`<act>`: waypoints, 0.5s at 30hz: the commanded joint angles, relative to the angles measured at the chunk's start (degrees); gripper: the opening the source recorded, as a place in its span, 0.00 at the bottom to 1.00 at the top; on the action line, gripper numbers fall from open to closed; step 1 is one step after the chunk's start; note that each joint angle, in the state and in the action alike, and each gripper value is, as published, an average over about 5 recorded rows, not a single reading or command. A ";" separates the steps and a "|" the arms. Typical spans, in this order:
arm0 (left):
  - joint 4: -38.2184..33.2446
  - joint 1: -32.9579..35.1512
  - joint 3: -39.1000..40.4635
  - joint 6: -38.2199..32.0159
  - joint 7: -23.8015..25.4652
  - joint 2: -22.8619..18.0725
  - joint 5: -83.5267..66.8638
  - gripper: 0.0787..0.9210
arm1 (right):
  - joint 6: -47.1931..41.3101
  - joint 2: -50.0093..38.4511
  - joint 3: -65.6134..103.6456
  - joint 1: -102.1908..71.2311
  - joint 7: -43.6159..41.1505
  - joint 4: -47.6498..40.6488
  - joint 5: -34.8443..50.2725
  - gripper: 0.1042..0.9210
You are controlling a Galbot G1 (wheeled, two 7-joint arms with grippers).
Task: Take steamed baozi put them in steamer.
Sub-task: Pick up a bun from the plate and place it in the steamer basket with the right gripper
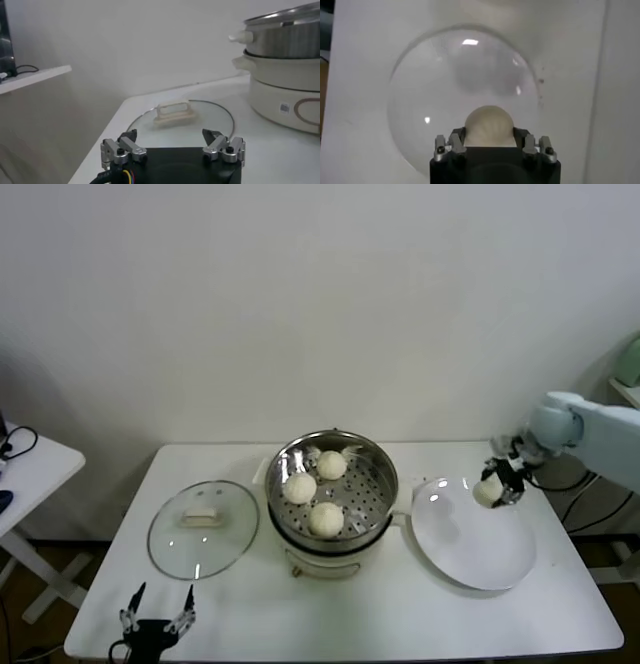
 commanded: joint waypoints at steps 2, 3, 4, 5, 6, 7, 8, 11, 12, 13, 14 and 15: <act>-0.36 -0.35 0.57 0.01 -0.05 -0.10 -0.17 0.88 | -2.43 9.87 -18.29 35.22 -2.21 14.58 26.08 0.66; -0.42 -0.39 0.65 0.01 -0.05 -0.09 -0.22 0.88 | -3.26 10.73 -16.90 35.07 -1.77 15.40 27.36 0.66; -0.51 -0.43 0.71 0.03 -0.04 -0.07 -0.28 0.88 | -4.14 11.52 -15.50 34.71 -1.25 16.19 28.33 0.66; -0.63 -0.45 0.74 0.05 -0.03 -0.05 -0.36 0.88 | -4.89 12.16 -14.22 34.20 -0.69 16.92 28.85 0.66; -0.77 -0.47 0.72 0.07 -0.03 -0.01 -0.46 0.88 | -5.89 12.93 -12.79 33.26 0.21 17.73 29.27 0.66; -0.90 -0.48 0.70 0.10 -0.03 0.02 -0.59 0.88 | -6.72 13.58 -11.58 32.31 1.10 18.36 29.42 0.66; -1.01 -0.49 0.66 0.13 -0.03 0.07 -0.72 0.88 | -7.50 14.18 -10.64 31.21 2.15 18.82 29.47 0.66; -1.14 -0.50 0.60 0.17 -0.04 0.19 -0.98 0.88 | -9.91 16.02 -7.93 26.48 5.84 19.61 28.86 0.66; -1.15 -0.49 0.62 0.18 -0.03 0.22 -1.01 0.88 | -10.57 16.55 -7.14 24.70 6.87 19.67 28.42 0.66; -1.18 -0.49 0.63 0.18 -0.02 0.25 -1.02 0.88 | -11.16 17.06 -6.34 22.91 7.77 19.63 27.86 0.66; -1.21 -0.49 0.66 0.20 -0.01 0.28 -1.03 0.88 | -11.66 17.58 -5.76 21.07 8.48 19.41 27.24 0.66; -1.24 -0.51 0.67 0.22 0.01 0.32 -1.04 0.88 | -11.99 18.18 -5.23 19.07 9.15 19.08 26.46 0.67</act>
